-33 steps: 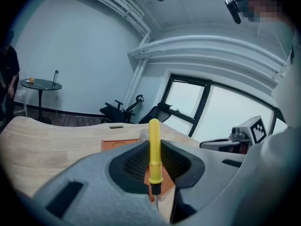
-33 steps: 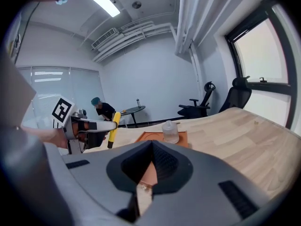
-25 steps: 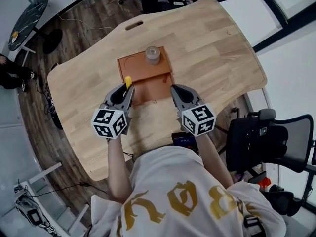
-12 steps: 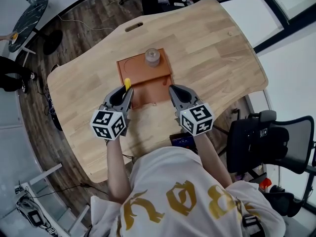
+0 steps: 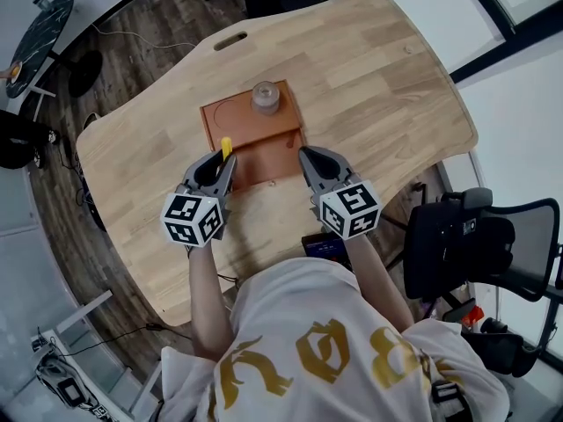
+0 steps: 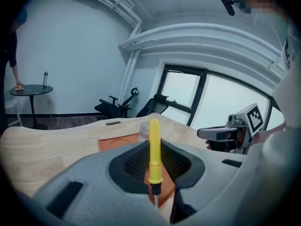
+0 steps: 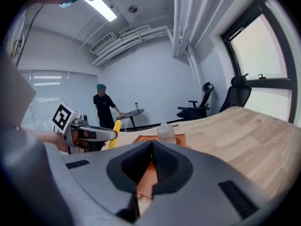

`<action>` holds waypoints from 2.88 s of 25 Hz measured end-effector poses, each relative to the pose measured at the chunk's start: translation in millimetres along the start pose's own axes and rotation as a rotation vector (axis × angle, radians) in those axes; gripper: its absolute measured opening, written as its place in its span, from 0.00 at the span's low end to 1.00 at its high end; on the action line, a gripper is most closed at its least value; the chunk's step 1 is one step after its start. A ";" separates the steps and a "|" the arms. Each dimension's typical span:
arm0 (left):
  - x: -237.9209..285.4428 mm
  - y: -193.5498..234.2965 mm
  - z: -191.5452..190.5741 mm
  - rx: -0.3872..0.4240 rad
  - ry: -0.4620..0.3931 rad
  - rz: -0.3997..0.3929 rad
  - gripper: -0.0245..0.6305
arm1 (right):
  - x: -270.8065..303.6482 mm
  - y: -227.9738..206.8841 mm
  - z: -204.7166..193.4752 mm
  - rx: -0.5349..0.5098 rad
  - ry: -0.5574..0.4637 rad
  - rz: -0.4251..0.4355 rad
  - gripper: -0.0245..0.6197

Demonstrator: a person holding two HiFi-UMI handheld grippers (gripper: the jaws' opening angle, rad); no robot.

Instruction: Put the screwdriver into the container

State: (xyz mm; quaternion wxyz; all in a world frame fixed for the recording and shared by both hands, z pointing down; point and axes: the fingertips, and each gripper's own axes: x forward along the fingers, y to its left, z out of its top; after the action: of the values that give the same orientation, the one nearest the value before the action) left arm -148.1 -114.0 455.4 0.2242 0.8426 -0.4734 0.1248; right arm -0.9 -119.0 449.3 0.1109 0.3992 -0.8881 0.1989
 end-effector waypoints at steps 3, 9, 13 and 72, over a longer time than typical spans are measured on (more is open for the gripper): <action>5.7 2.2 -7.5 0.013 0.023 -0.008 0.15 | 4.5 2.5 -2.8 0.019 -0.001 0.037 0.05; 13.3 7.0 -18.7 -0.002 0.040 -0.010 0.15 | 9.9 -1.2 -12.3 0.032 0.024 0.046 0.05; 17.4 9.7 -23.8 -0.004 0.051 -0.010 0.15 | 13.3 -4.8 -17.9 0.036 0.042 0.046 0.05; 66.2 13.7 -99.4 0.182 0.399 -0.050 0.15 | 47.0 -10.2 -43.3 0.049 0.101 0.138 0.05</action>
State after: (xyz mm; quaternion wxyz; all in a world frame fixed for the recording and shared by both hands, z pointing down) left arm -125.0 -119.9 573.3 0.2394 0.8294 -0.3854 0.3259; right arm -22.4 -137.3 507.5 0.1319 0.3289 -0.9017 0.2476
